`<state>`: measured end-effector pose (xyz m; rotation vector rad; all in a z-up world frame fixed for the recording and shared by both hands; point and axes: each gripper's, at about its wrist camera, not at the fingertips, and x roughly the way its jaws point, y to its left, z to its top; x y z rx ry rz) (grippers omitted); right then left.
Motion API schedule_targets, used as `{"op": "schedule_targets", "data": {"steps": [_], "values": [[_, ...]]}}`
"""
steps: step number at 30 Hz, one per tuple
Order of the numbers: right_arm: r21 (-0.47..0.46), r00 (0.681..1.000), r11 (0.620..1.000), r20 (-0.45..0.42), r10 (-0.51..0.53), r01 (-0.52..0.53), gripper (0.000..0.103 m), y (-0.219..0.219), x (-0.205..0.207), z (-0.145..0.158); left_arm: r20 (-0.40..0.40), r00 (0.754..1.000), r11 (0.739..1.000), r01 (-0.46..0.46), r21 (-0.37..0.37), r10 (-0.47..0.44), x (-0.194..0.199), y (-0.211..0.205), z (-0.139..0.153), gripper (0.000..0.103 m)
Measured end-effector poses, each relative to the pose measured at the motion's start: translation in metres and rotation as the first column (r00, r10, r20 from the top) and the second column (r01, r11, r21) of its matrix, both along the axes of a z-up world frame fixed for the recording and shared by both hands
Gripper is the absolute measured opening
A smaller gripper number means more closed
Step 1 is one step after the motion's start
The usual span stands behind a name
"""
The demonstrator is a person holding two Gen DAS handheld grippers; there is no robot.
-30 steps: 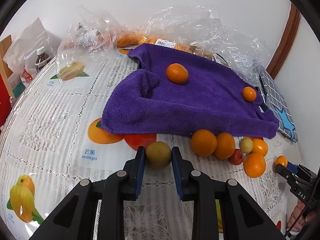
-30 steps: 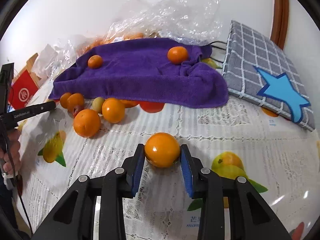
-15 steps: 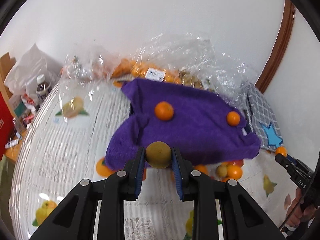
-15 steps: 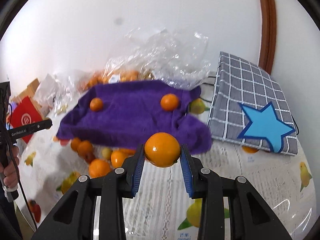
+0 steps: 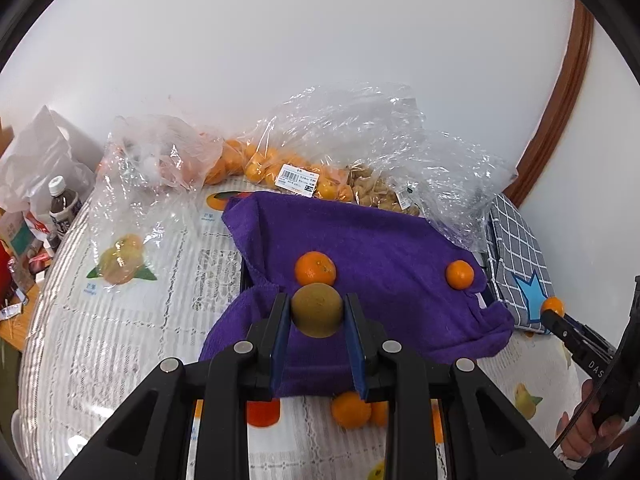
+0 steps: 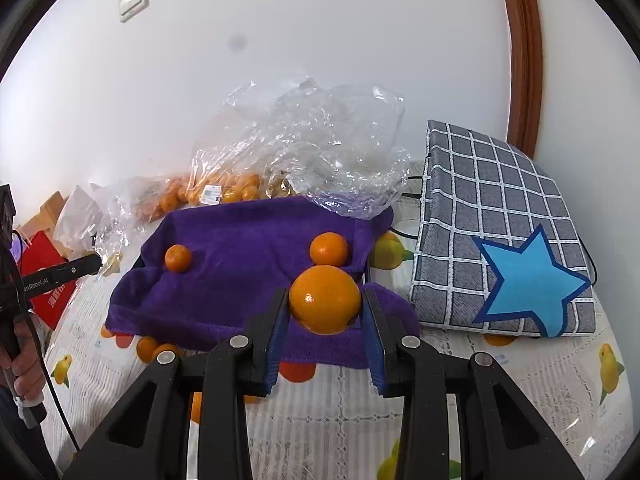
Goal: Organize fruits
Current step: 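Carry the orange onto the towel while the left tool carries the yellow-green fruit there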
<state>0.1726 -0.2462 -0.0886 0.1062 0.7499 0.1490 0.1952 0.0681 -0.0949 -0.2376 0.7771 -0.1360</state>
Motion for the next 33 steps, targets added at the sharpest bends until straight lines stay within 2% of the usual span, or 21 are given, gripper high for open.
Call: {"op": "schedule_targets", "data": {"steps": [10, 22, 33], "values": [[-0.001, 0.999, 1.0, -0.035, -0.017, 0.017, 0.035, 0.006, 0.03, -0.015, -0.02, 1.0, 1.0, 0.009, -0.016, -0.01, 0.032, -0.001, -0.024, 0.025], [-0.027, 0.994, 1.0, -0.109, 0.007, -0.01, 0.035, 0.023, 0.055, -0.049, -0.054, 0.998, 0.999, 0.029, -0.042, -0.032, 0.045, -0.002, -0.053, 0.025], [-0.055, 0.989, 0.998, -0.146, 0.032, -0.04, 0.035, 0.039, 0.069, -0.073, -0.086, 0.996, 0.999, 0.038, -0.023, -0.04, 0.052, -0.004, -0.064, 0.025]]}}
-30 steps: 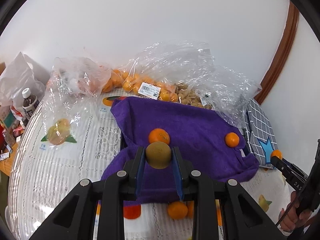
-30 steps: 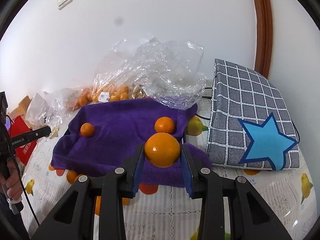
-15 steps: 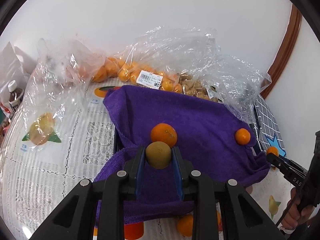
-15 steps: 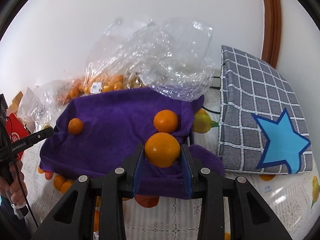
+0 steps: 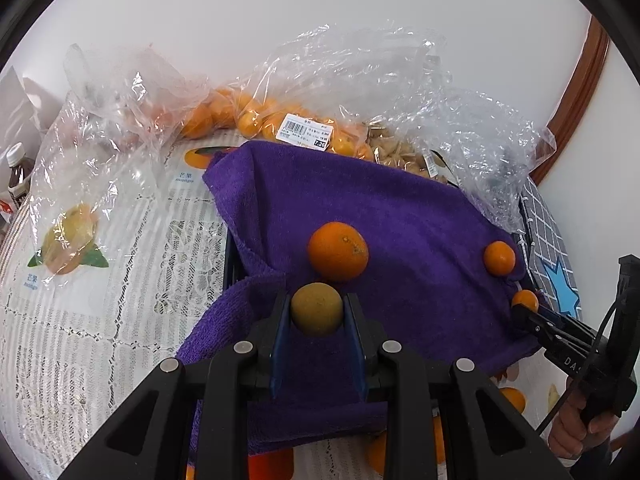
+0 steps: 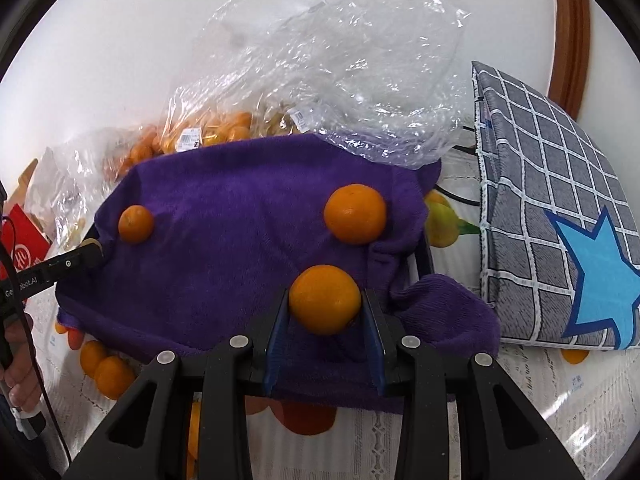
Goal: Organize fruits
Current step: 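Carry the orange onto the towel while the left tool carries the yellow-green fruit there, then open the right gripper releasing the orange while the left releases the yellow-green fruit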
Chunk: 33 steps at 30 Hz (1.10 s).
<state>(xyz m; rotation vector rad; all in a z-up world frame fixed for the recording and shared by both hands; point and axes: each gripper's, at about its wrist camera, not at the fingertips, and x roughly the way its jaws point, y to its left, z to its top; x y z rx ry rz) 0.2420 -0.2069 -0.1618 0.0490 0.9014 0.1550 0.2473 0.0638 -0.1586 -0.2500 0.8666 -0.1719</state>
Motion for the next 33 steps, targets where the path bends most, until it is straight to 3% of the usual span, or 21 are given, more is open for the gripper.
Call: {"op": "schedule_targets", "data": {"steps": [21, 28, 33], "values": [[-0.048, 1.0, 0.999, -0.022, 0.014, -0.015, 0.035, 0.0028, 0.01, -0.0101, -0.033, 0.999, 1.0, 0.014, 0.013, -0.013, 0.0056, -0.0047, -0.0059, 0.025], [-0.061, 1.0, 0.998, -0.023, 0.018, -0.02, 0.035, 0.0032, 0.01, -0.0106, -0.03, 0.999, 0.999, 0.012, 0.051, -0.011, 0.0046, -0.0079, -0.0071, 0.025], [-0.075, 1.0, 0.997, -0.022, 0.02, -0.021, 0.04, 0.003, 0.0081, -0.0076, -0.032, 0.999, 0.999, 0.011, 0.045, -0.01, 0.0037, -0.008, -0.0074, 0.025]]}}
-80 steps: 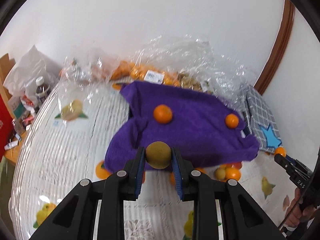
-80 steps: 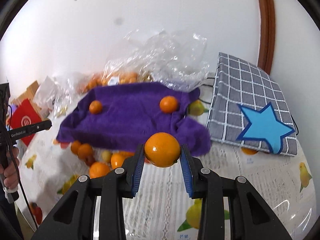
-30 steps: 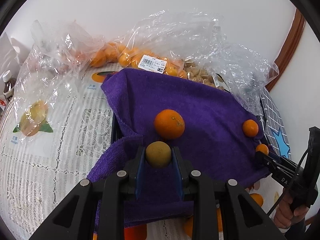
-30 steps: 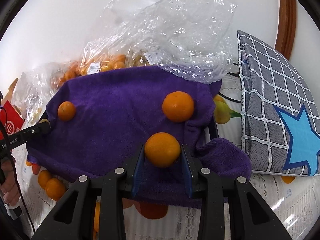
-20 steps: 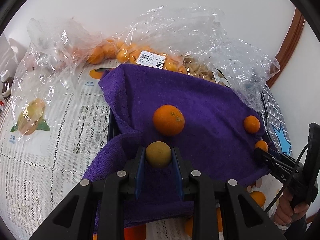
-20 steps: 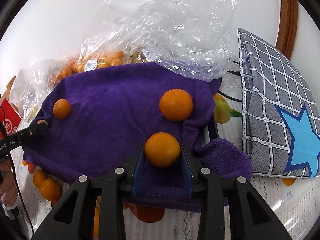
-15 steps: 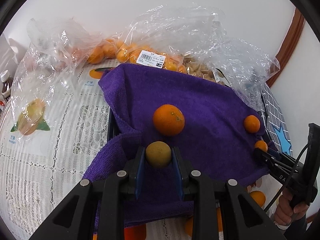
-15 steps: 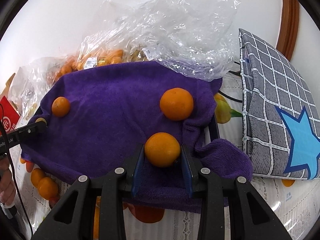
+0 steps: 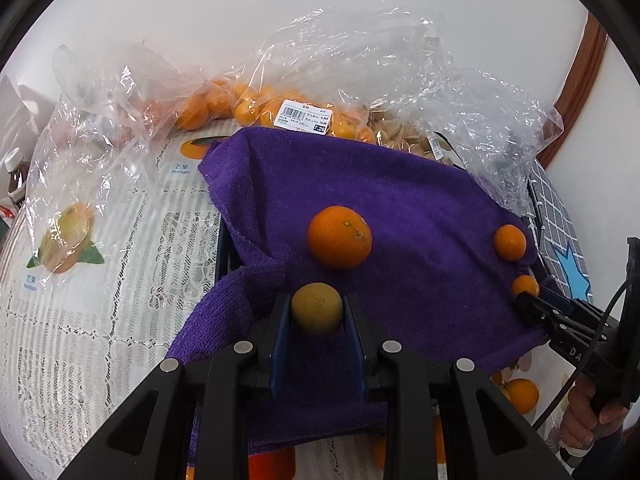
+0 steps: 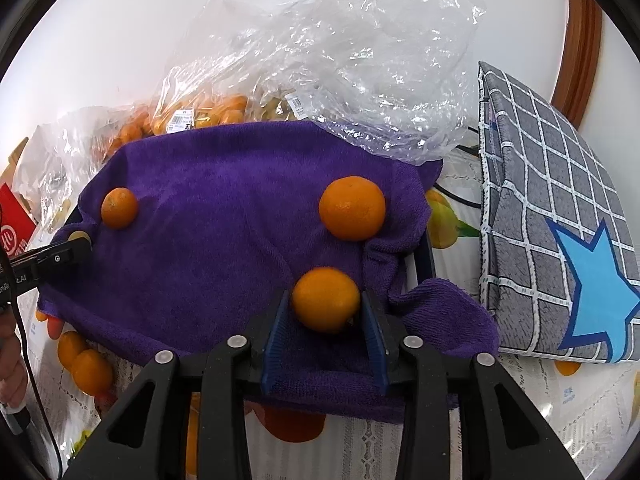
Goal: Organize fruits
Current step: 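Open the right gripper releasing the orange while the left releases the yellow-green fruit, then withdraw both open tools from the towel back toward the loose fruits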
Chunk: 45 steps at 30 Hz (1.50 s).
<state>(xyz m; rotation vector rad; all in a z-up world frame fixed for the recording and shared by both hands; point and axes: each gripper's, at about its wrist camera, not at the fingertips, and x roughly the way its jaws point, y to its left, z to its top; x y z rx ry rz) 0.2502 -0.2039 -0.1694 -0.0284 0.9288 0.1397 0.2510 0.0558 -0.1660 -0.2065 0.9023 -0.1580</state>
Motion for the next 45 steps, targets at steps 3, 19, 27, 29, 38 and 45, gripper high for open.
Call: {"op": "schedule_targets", "data": {"steps": [3, 19, 27, 29, 38, 45], "values": [[0.004, 1.0, 1.0, 0.007, -0.003, 0.003, 0.045, -0.001, -0.004, 0.005, 0.002, 1.0, 1.0, -0.003, -0.008, 0.003, -0.001, 0.001, 0.001, 0.025], [-0.006, 0.996, 0.999, 0.085, -0.04, 0.041, 0.056, -0.004, -0.035, 0.043, 0.085, 0.996, 0.999, 0.032, -0.034, -0.029, -0.018, 0.0, 0.024, 0.037], [-0.028, 0.987, 0.998, 0.149, -0.058, 0.063, 0.056, -0.005, -0.062, 0.065, 0.13, 0.991, 1.0, 0.017, -0.023, -0.014, -0.041, 0.007, 0.039, 0.038], [-0.023, 0.985, 0.998, 0.163, -0.056, 0.061, 0.056, -0.006, -0.068, 0.068, 0.125, 0.992, 1.0, 0.011, -0.023, -0.008, -0.047, 0.009, 0.038, 0.038], [0.049, 0.99, 0.997, 0.124, -0.071, 0.066, 0.056, -0.008, -0.08, 0.059, 0.101, 0.995, 1.0, -0.015, 0.022, 0.012, -0.073, 0.017, 0.03, 0.038], [0.075, 0.994, 0.997, 0.106, -0.005, -0.003, 0.056, 0.002, -0.094, 0.053, 0.079, 0.996, 0.999, -0.037, 0.028, 0.034, -0.096, 0.026, 0.022, 0.038]]}}
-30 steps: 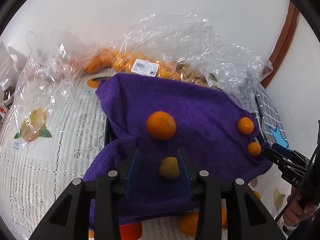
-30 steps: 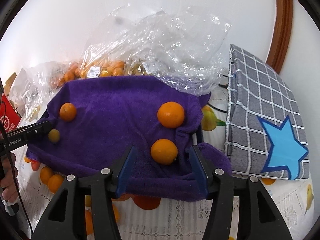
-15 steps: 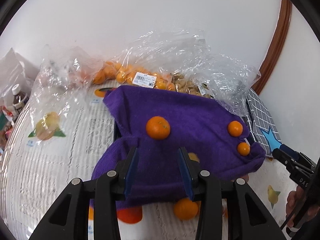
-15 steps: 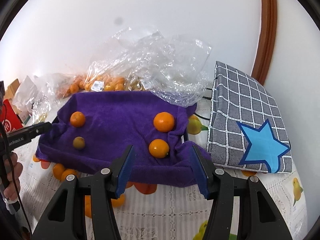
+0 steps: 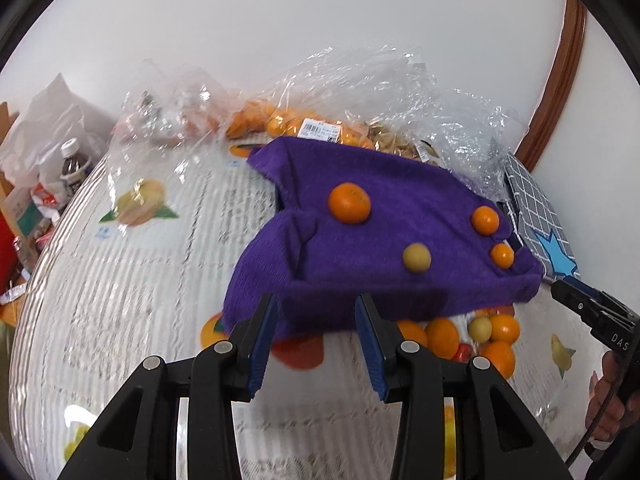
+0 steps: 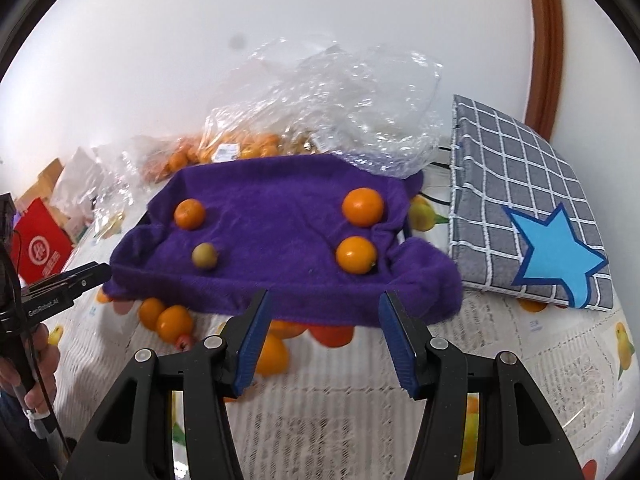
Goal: Organize fruits
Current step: 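Withdraw both open tools from the towel back toward the loose fruits, then move the right tool to a large orange while the left tool approaches another orange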
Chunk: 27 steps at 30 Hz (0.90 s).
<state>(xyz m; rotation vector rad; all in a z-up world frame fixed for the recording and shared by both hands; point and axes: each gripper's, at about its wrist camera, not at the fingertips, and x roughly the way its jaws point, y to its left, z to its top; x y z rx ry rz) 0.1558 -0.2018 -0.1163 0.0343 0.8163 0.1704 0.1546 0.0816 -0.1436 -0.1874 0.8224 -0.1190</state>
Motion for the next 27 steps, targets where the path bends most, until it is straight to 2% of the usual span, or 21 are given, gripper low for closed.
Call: {"op": "schedule_targets", "data": {"steps": [7, 11, 27], "values": [[0.018, 0.999, 0.999, -0.006, 0.036, -0.036, 0.047, 0.003, -0.016, -0.009, -0.054, 0.998, 1.0, -0.021, -0.014, 0.02, -0.019, 0.003, -0.022, 0.038], [0.024, 0.999, 0.999, -0.012, 0.046, -0.045, 0.046, 0.001, -0.023, -0.013, -0.07, 0.997, 0.999, -0.032, -0.01, 0.031, -0.027, 0.004, -0.033, 0.038], [0.041, 0.991, 0.992, -0.049, 0.123, -0.121, 0.045, 0.014, -0.032, -0.036, -0.013, 0.999, 0.997, -0.051, -0.053, 0.05, -0.041, 0.013, -0.037, 0.044]]}}
